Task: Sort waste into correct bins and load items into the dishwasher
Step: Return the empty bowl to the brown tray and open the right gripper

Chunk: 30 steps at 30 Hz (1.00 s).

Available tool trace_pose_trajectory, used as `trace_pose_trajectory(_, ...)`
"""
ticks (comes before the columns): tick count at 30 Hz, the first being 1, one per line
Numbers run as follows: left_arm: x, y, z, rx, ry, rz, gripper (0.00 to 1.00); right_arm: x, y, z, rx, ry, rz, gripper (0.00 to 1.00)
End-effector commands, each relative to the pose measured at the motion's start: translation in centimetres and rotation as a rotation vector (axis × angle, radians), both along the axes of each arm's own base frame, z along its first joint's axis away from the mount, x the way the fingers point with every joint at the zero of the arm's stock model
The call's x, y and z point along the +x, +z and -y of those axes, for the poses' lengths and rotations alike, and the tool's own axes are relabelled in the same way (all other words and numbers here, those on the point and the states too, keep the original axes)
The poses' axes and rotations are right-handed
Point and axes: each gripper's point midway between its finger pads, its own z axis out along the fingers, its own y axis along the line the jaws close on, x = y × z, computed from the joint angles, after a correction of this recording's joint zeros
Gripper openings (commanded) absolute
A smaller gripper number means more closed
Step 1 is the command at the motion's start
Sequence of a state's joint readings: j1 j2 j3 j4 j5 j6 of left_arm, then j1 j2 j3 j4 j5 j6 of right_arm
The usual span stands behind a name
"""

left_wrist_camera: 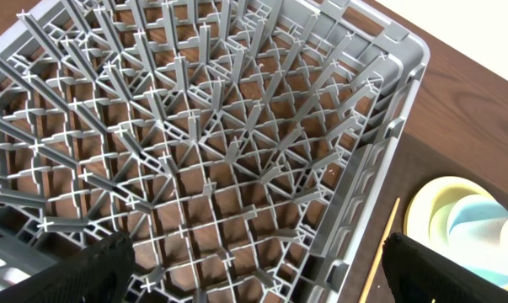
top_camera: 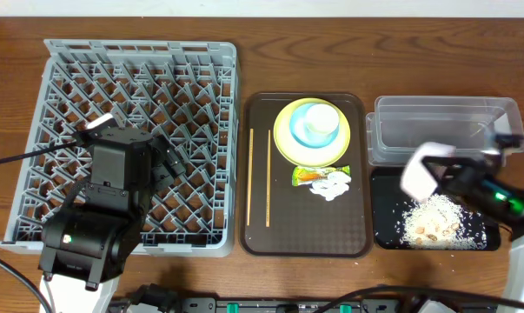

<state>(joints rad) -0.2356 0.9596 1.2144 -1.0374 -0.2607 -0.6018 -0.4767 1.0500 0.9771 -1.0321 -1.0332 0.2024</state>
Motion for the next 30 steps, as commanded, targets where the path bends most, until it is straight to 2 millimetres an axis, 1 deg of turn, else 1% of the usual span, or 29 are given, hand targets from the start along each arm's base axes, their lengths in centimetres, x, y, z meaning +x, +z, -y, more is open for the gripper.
trace_pose_trajectory(1, 0.1, 0.5, -0.2, 0.0, 0.005, 0.01, 0.95, -0.9, -0.3, -3.6, -0.241, 0.154, 0.024, 0.01)
trace_pose_trajectory(2, 0.1, 0.5, -0.2, 0.0, 0.005, 0.01, 0.95, -1.4, -0.5, -5.3, -0.264, 0.214, 0.026, 0.01)
trace_pose_trajectory(4, 0.1, 0.5, -0.2, 0.0, 0.005, 0.01, 0.95, -2.5, -1.0, -8.0, -0.306, 0.32, 0.028, 0.01)
trace_pose_trajectory(7, 0.1, 0.5, -0.2, 0.0, 0.005, 0.01, 0.95, -3.9, -1.8, -11.5, -0.383, 0.471, 0.061, 0.01)
trace_pose_trajectory(9, 0.1, 0.5, -0.2, 0.0, 0.005, 0.01, 0.95, -4.9, -2.2, -14.2, -0.426, 0.577, 0.103, 0.01)
trace_pose_trajectory(11, 0.1, 0.5, -0.2, 0.0, 0.005, 0.01, 0.95, -5.7, -2.8, -16.7, -0.466, 0.648, 0.131, 0.01)
trace_pose_trajectory(13, 0.1, 0.5, -0.2, 0.0, 0.005, 0.01, 0.95, -6.1, -3.7, -18.7, -0.528, 0.682, 0.149, 0.01)
trace_pose_trajectory(17, 0.1, 0.5, -0.2, 0.0, 0.005, 0.01, 0.95, -5.9, -6.2, -20.7, -0.693, 0.648, 0.148, 0.01)
trace_pose_trajectory(21, 0.1, 0.5, -0.2, 0.0, 0.005, 0.01, 0.95, -6.6, -8.3, -23.5, -0.743, 0.718, 0.162, 0.01)
trace_pose_trajectory(22, 0.1, 0.5, -0.2, 0.0, 0.005, 0.01, 0.95, -6.7, -8.9, -24.0, -0.748, 0.732, 0.157, 0.01)
trace_pose_trajectory(26, 0.1, 0.5, -0.2, 0.0, 0.005, 0.01, 0.95, -6.8, -11.4, -25.4, -0.778, 0.774, 0.122, 0.01)
trace_pose_trajectory(27, 0.1, 0.5, -0.2, 0.0, 0.005, 0.01, 0.95, -6.8, -11.8, -25.4, -0.783, 0.777, 0.113, 0.01)
trace_pose_trajectory(30, 0.1, 0.5, -0.2, 0.0, 0.005, 0.01, 0.95, -6.6, -14.3, -25.5, -0.823, 0.798, 0.054, 0.01)
